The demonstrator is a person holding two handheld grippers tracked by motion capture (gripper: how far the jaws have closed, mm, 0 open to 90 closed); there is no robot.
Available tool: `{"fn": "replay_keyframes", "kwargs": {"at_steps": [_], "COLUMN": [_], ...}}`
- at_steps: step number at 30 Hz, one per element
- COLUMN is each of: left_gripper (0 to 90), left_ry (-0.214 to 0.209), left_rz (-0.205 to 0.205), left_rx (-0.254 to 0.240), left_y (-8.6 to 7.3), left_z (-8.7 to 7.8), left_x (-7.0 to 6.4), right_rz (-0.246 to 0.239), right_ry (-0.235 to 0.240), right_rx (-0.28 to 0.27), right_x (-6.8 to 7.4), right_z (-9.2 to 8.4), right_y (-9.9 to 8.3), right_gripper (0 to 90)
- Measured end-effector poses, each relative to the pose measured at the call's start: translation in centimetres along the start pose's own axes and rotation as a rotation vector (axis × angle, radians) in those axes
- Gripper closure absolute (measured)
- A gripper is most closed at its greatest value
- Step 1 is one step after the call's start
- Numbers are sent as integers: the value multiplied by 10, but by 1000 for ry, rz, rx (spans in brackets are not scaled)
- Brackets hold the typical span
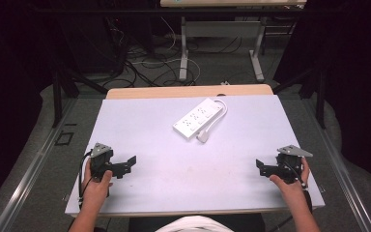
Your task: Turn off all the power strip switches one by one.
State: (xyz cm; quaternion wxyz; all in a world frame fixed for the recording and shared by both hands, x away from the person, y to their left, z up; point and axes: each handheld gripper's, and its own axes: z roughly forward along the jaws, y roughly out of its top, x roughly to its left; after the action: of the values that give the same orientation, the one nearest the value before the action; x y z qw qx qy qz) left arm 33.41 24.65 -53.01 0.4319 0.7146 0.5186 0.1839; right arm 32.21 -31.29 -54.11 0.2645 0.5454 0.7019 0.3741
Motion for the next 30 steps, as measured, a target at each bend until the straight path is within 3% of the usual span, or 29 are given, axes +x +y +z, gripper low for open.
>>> {"fn": "replay_keyframes", "kwargs": {"at_steps": [4, 8, 16, 22, 26, 30], "left_gripper": [2, 2, 2, 2, 4, 5], "left_ry": [11, 9, 16, 13, 29, 32], "left_rz": [8, -13, 21, 10, 7, -1], "left_rx": [-11, -12, -7, -20, -17, -15], "left_y": [1, 1, -2, -3, -4, -5], "left_z": [-2, -3, -6, -10, -10, -11], "left_x": [1, 3, -4, -5, -6, -4], "right_rz": [-5, -7, -37, -105, -108, -165], "right_ry": [0, -8, 20, 33, 48, 56], "right_rx": [3, -12, -8, -11, 2, 6], "right_x": [2, 6, 16, 29, 33, 39], "right_z": [0, 0, 5, 16, 22, 31], "right_y": [2, 9, 23, 42, 52, 69], "right_gripper": [0, 0, 0, 0, 3, 48]}}
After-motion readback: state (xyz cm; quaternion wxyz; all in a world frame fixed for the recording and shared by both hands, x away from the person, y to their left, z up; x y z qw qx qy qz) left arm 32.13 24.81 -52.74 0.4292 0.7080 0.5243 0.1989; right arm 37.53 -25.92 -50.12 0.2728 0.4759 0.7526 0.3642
